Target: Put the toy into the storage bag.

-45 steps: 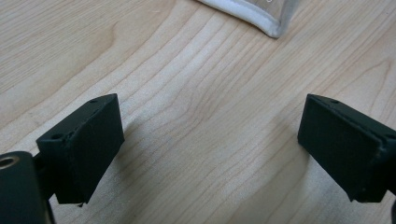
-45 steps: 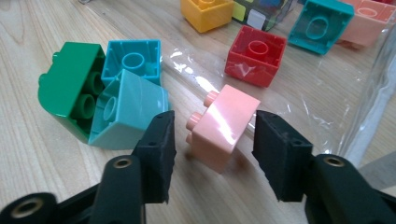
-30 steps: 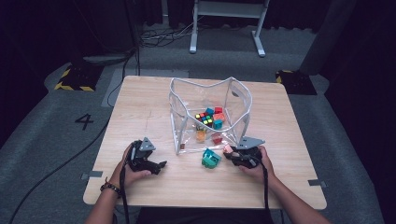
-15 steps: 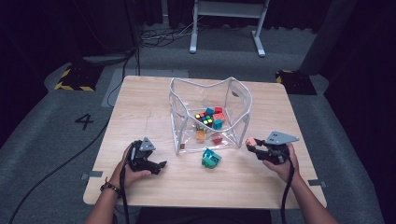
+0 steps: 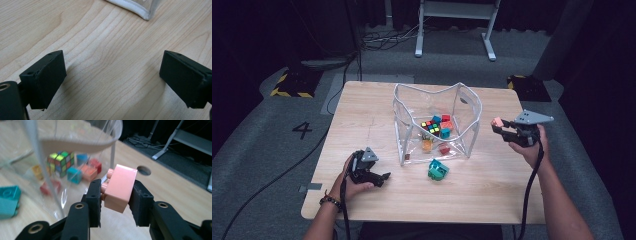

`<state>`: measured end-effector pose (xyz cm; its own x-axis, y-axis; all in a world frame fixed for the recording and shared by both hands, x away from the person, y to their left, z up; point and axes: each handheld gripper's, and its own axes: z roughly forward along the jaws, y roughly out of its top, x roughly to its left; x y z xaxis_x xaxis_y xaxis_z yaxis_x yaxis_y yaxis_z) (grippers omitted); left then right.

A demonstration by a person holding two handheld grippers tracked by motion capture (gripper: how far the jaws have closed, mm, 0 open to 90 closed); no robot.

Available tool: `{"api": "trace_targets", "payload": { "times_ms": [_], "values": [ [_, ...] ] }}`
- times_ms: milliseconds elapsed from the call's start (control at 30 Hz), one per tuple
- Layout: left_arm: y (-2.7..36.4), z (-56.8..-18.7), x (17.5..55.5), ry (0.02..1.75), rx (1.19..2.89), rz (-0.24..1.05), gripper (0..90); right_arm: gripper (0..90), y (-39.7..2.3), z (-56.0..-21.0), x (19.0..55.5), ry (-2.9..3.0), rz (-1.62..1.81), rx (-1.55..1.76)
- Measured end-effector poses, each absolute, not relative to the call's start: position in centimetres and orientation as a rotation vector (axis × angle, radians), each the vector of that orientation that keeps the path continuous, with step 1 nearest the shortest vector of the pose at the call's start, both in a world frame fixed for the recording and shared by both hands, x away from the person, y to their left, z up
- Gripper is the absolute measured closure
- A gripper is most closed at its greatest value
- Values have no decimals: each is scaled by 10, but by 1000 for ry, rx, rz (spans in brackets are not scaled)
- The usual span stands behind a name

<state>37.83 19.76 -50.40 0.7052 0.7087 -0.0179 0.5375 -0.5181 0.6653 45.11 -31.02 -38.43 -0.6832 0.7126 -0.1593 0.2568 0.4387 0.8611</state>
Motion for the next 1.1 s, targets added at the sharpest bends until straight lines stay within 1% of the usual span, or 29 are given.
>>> {"api": "trace_targets", "payload": {
  "times_ms": [267,500,733,1100],
  "values": [
    [198,-504,378,945,2252,337,71,647,-308,-334,473,2106,1281,798],
    [198,-504,378,945,2251,336,71,646,-286,-306,488,2159,1283,712],
    [198,-504,378,945,2251,337,71,646,-261,-295,501,2230,1300,645],
    [198,-504,378,946,2251,335,71,646,-230,-297,525,2368,1251,540]
  ]
}}
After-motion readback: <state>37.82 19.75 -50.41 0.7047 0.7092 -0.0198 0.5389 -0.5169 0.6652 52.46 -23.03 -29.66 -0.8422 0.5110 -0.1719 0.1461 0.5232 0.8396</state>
